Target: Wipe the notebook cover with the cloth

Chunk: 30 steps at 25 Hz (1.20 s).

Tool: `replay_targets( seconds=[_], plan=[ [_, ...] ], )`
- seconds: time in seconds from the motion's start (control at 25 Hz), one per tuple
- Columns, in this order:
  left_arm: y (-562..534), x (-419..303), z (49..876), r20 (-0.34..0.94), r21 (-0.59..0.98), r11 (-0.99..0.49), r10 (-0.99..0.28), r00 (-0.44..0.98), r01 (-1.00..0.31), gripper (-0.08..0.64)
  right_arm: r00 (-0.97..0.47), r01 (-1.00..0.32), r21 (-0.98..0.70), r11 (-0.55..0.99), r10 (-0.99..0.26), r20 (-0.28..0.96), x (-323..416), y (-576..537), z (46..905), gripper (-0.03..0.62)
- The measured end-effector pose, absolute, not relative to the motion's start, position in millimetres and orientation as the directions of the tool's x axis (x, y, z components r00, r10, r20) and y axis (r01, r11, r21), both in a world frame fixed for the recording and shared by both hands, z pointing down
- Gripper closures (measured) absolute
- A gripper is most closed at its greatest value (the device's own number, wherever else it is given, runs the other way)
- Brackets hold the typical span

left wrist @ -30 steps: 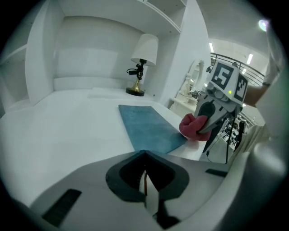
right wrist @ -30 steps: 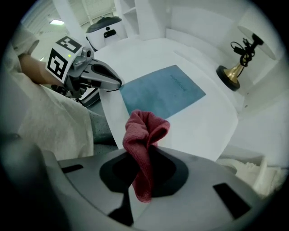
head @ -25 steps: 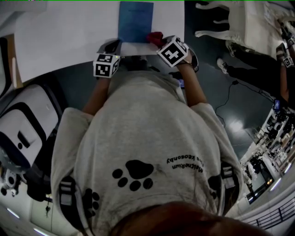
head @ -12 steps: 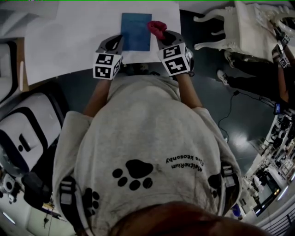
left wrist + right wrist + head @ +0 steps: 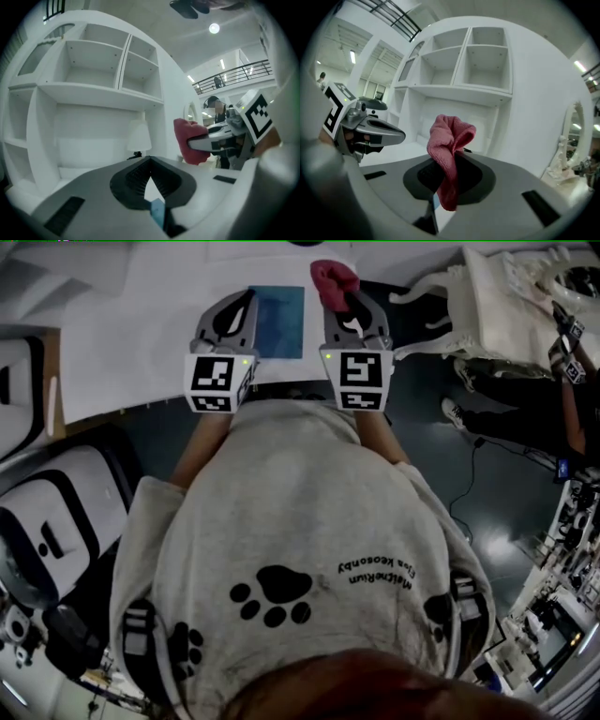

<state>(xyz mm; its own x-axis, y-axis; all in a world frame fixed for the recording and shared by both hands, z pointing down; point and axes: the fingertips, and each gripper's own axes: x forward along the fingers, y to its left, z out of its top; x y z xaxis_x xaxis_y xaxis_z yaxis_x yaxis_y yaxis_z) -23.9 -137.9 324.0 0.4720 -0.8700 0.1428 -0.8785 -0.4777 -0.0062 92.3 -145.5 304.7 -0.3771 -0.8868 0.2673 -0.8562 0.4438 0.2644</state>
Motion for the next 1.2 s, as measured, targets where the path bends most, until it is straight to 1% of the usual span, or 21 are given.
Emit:
replay_targets(
  seconds=[0.16,0.32,0.44,0.72,1.2],
  plan=[
    [-132,-23,291,0.039,-0.011,-0.434,-0.9,0.433,-0.901,0.548,-0.388,-0.9,0.147,0.41,-0.908,0.156,95,-140,282,0.532],
    [-122,-20,276,-0.015,-0.045,-0.405,-0.914,0.406,-0.913,0.548,-0.387,-0.905,0.151,0.397,-0.917,0.095,94,-131,272,0.532],
    [-116,-16,279,-0.02,-0.071,-0.387,-0.921,0.389,-0.919,0.548,-0.4,-0.9,0.158,0.406,-0.914,0.068,94,-124,270,0.532],
    [-106,-8,287,-0.002,-0.08,-0.37,-0.928,0.372,-0.925,0.548,-0.45,-0.883,0.114,0.456,-0.89,0.075,91,-115,279,0.532],
    [-98,6,295,-0.01,-0.086,-0.323,-0.946,0.325,-0.943,0.548,-0.501,-0.854,0.112,0.507,-0.862,0.077,104,-117,288,0.532]
  ],
)
